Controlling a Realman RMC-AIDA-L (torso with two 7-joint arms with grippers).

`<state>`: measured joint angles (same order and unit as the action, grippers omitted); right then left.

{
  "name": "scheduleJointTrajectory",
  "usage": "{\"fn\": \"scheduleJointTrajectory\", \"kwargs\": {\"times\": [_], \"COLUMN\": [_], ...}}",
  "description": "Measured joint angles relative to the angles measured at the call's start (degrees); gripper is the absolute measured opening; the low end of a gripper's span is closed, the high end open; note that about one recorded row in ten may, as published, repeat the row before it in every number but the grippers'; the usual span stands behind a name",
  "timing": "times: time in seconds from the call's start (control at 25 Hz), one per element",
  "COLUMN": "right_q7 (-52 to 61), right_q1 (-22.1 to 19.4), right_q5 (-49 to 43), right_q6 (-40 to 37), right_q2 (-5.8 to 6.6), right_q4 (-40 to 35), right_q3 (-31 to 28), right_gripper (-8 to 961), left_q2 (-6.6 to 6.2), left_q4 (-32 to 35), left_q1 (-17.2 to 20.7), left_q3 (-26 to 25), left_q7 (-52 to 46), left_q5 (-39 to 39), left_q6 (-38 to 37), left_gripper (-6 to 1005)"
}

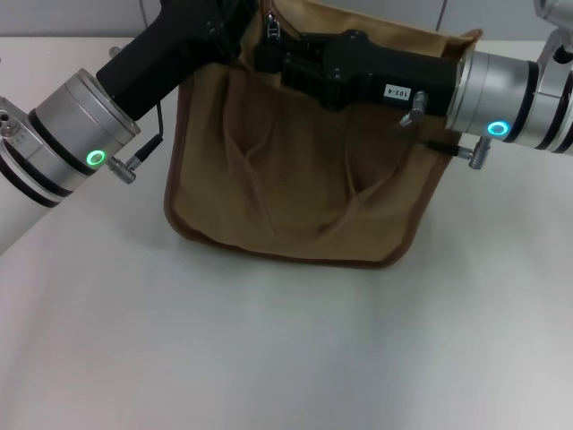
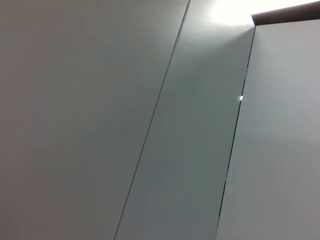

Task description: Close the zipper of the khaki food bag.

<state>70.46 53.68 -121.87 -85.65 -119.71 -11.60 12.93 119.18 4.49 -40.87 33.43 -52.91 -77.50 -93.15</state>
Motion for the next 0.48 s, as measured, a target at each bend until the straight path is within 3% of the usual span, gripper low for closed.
{"fn": "scheduleJointTrajectory", "kwargs": {"times": [0.32,0.48], "right_q7": [-0.05,-0.06], "right_q1": [-0.15,-0.19], "right_q5": [0.22,0.25], "right_q6": [0.02,0.68], "right_q2": [0.00,0.01], "right_q4": [0.02,0.01], "right_q3": [-0.01,-0.01], "right_gripper": [37,24], "left_q2": [0.00,0.00], "left_q4": [0.00,0.00], "left_q1": [0.01,0.02], "left_q3": [-0.10,-0.06], "left_q7": [0.00,0.00], "left_q5": [-0.02,-0.02], "left_q6": [0.00,-0.01], "left_gripper": [21,21]}}
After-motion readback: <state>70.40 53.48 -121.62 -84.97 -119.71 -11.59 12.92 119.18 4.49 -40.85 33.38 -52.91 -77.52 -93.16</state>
